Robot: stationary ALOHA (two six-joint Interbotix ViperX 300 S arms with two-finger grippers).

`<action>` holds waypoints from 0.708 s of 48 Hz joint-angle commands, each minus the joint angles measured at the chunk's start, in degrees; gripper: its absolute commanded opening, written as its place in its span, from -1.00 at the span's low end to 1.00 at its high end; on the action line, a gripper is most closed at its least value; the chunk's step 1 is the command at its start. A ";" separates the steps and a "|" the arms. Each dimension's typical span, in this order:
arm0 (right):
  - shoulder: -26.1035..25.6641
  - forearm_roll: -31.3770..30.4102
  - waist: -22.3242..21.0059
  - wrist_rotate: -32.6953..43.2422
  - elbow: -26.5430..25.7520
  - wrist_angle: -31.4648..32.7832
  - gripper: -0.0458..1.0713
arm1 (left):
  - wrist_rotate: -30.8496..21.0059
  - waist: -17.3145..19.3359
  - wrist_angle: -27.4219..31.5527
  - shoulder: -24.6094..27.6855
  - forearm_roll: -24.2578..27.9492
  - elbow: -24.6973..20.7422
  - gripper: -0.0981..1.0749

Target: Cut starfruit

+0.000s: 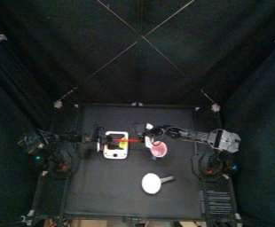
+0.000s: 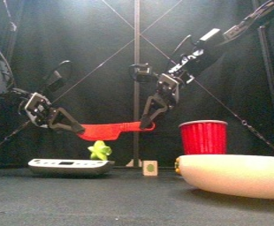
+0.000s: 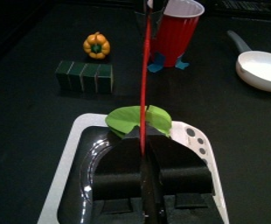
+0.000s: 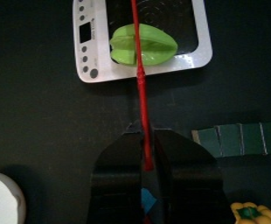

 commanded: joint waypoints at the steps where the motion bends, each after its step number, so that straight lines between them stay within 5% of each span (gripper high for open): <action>1: -1.14 0.18 0.35 -0.09 -0.44 0.26 -0.32 | -0.09 0.79 0.35 0.44 -0.35 -0.70 -0.32; 34: 1.14 0.18 1.14 -0.09 -0.88 0.09 -0.32 | -0.09 0.88 1.67 2.20 -0.35 0.00 -0.32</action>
